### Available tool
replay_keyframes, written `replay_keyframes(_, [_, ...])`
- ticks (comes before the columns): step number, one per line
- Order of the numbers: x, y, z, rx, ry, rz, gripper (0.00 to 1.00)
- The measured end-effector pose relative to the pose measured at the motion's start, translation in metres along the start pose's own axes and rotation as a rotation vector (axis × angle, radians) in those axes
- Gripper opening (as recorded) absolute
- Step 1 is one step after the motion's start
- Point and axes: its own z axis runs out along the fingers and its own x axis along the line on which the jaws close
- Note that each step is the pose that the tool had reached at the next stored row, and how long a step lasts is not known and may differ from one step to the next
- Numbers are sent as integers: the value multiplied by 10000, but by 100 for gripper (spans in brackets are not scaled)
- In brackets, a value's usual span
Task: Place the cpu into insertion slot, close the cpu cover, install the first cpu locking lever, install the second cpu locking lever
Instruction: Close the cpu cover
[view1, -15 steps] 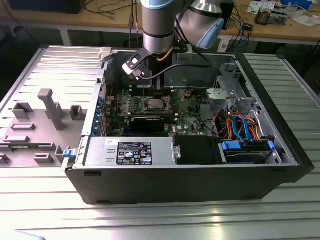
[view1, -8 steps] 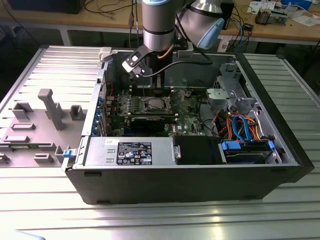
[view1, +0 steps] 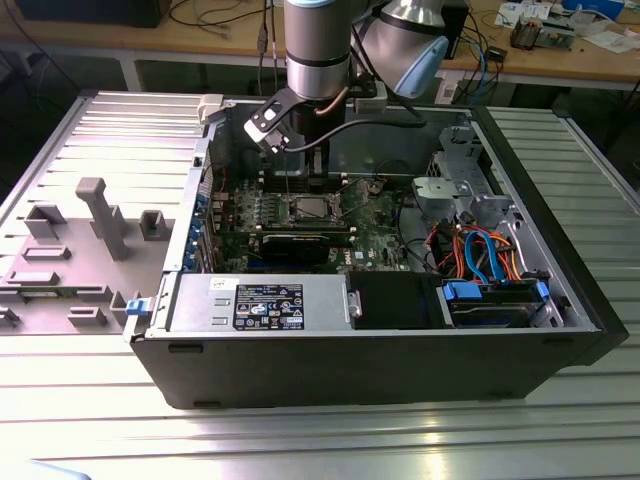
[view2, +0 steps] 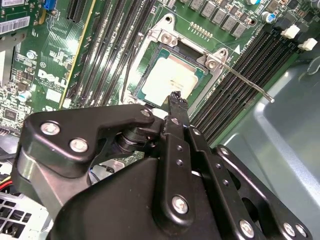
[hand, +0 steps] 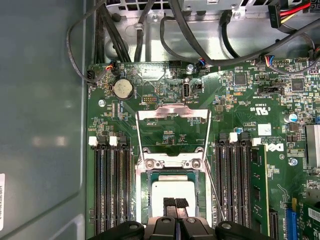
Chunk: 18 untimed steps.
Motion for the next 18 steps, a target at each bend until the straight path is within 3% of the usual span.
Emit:
replay_keyframes(8, [0, 0, -1, -1, 0, 0, 11])
replay_keyframes(12, [0, 0, -3, 65, -3, 2, 11])
replay_keyframes(18, [1, 2, -27, 66, -1, 2, 11])
